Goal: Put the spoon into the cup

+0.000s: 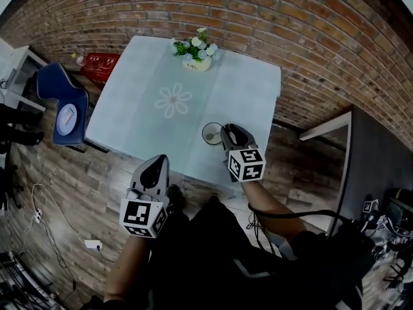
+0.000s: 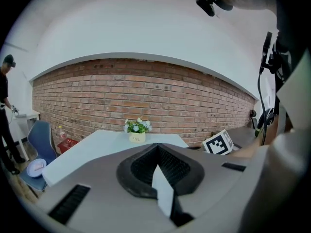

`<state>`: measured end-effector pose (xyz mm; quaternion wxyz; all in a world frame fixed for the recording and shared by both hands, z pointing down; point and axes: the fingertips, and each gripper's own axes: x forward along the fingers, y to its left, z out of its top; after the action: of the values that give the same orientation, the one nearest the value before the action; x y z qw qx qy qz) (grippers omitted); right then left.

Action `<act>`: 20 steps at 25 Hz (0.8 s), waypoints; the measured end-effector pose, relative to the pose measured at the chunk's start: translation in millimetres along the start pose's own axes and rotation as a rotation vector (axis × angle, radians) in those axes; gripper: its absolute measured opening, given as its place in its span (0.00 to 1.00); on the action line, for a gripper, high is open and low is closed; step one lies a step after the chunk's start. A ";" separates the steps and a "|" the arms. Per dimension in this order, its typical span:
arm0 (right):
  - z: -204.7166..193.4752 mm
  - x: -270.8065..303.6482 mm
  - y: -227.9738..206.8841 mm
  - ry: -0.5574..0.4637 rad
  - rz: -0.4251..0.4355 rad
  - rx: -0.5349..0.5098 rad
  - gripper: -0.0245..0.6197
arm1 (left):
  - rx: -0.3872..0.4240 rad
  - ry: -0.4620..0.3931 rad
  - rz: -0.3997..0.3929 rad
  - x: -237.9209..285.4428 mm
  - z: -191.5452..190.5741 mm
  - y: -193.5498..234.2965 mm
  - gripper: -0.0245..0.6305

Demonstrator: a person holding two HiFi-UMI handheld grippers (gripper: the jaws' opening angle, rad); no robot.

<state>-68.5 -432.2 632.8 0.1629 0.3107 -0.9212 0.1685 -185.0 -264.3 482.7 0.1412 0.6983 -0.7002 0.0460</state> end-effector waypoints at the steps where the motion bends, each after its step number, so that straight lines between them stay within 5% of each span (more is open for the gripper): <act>1: 1.4 -1.6 0.3 -0.001 -0.006 -0.005 0.23 | 0.004 -0.003 -0.009 0.7 1.9 -0.3 0.05; 12: 62.3 -43.2 14.4 -0.124 -0.082 -0.046 0.23 | 0.016 -0.037 -0.130 10.0 20.1 3.7 0.05; 15: 84.2 -59.0 24.1 -0.170 -0.090 -0.055 0.18 | 0.081 -0.056 -0.173 11.9 30.6 0.9 0.05; 20: 122.9 -86.6 31.2 -0.232 -0.140 -0.062 0.13 | 0.072 -0.097 -0.245 18.9 51.1 -0.2 0.05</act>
<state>-46.8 -414.5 481.8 0.0762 0.3865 -0.9146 0.0909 -191.4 -295.9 438.7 0.0865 0.7845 -0.6137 0.0196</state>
